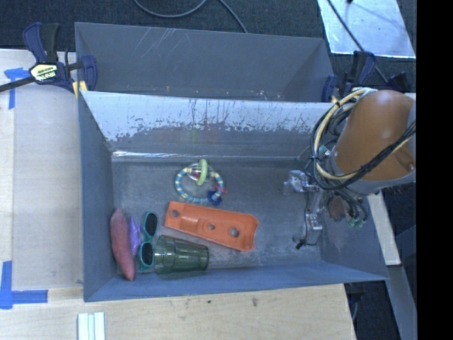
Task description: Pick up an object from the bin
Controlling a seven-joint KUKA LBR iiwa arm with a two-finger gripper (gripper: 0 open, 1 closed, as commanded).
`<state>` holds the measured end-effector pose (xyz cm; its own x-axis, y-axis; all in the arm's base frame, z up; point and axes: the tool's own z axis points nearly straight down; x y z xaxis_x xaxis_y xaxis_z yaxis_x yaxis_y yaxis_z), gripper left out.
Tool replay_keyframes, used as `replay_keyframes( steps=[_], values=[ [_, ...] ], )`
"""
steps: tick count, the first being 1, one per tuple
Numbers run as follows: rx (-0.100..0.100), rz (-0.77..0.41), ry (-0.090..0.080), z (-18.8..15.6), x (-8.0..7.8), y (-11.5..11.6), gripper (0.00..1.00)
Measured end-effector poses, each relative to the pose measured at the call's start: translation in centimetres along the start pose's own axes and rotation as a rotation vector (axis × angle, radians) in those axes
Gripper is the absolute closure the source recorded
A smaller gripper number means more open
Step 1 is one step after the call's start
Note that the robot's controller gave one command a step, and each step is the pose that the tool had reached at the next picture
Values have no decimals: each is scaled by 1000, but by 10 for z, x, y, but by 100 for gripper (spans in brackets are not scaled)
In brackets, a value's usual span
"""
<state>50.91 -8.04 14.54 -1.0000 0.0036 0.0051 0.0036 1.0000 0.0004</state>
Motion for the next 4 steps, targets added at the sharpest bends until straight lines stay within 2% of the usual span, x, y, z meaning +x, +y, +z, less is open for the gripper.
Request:
replay_keyframes(
  steps=[1,2,3,4],
  values=[
    [0,-1,-4,-3,-1,0,0],
    [2,-69,-8,2,-11,27,0],
    [1,-103,-13,27,-33,78,0],
    [3,-132,-9,66,-6,92,100]
  ],
)
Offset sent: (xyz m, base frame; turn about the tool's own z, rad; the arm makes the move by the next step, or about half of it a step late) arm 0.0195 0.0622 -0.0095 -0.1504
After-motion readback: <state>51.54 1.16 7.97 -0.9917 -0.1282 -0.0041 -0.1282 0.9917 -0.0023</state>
